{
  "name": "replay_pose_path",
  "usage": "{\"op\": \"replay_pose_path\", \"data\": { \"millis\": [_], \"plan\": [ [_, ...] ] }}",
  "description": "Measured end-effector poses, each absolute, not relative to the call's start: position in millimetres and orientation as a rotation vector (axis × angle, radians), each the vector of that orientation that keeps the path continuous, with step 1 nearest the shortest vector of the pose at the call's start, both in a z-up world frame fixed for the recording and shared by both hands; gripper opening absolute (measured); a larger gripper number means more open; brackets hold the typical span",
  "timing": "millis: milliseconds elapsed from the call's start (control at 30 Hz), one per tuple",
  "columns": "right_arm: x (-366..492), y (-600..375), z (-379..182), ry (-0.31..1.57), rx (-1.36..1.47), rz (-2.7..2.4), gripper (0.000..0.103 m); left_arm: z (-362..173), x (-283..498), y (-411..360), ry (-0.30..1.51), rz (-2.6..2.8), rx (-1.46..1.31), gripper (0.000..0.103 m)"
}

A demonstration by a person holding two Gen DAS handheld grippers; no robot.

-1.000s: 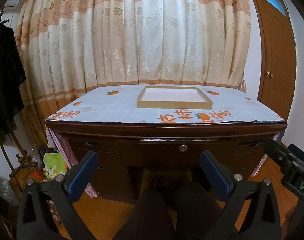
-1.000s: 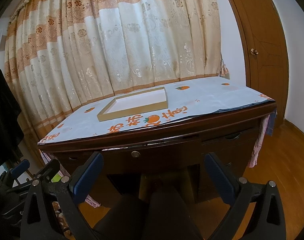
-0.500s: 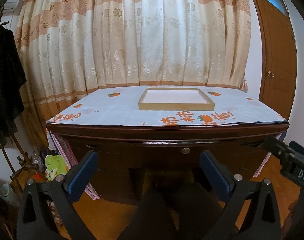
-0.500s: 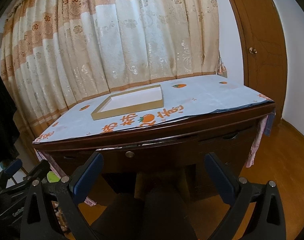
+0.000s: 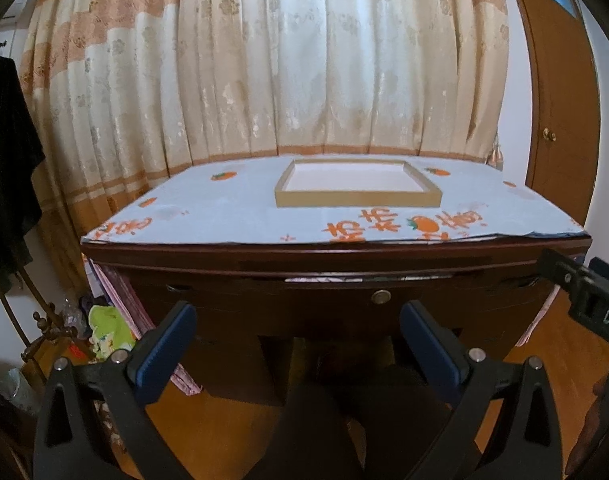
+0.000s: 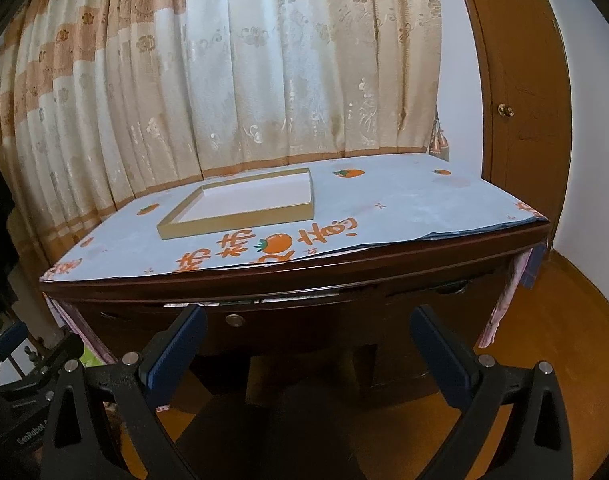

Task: Take underwear out of drawer
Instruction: 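Lower both tools toward the dresser drawer as it is pulled open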

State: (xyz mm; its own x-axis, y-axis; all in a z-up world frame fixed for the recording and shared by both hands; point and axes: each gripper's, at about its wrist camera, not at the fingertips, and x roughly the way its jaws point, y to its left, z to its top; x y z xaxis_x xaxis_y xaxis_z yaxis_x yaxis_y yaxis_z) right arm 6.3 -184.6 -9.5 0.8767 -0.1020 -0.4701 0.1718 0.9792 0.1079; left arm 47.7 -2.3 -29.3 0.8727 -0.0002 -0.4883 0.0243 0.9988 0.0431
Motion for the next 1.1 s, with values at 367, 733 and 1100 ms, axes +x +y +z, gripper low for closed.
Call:
{"op": "replay_pose_path", "data": {
  "millis": [367,733,1100],
  "plan": [
    [60,-179,-23,0.542,0.168,-0.138,0.102,-51,114,5,0.608,0.020,0.033,0.103],
    [97,-175,-41,0.601,0.192,-0.143,0.102,-64,148,7,0.645,0.064,0.081,0.103],
    [125,-183,-67,0.631,0.186,-0.102,0.102,-84,178,2,0.705,0.070,0.108,0.103]
  ]
}}
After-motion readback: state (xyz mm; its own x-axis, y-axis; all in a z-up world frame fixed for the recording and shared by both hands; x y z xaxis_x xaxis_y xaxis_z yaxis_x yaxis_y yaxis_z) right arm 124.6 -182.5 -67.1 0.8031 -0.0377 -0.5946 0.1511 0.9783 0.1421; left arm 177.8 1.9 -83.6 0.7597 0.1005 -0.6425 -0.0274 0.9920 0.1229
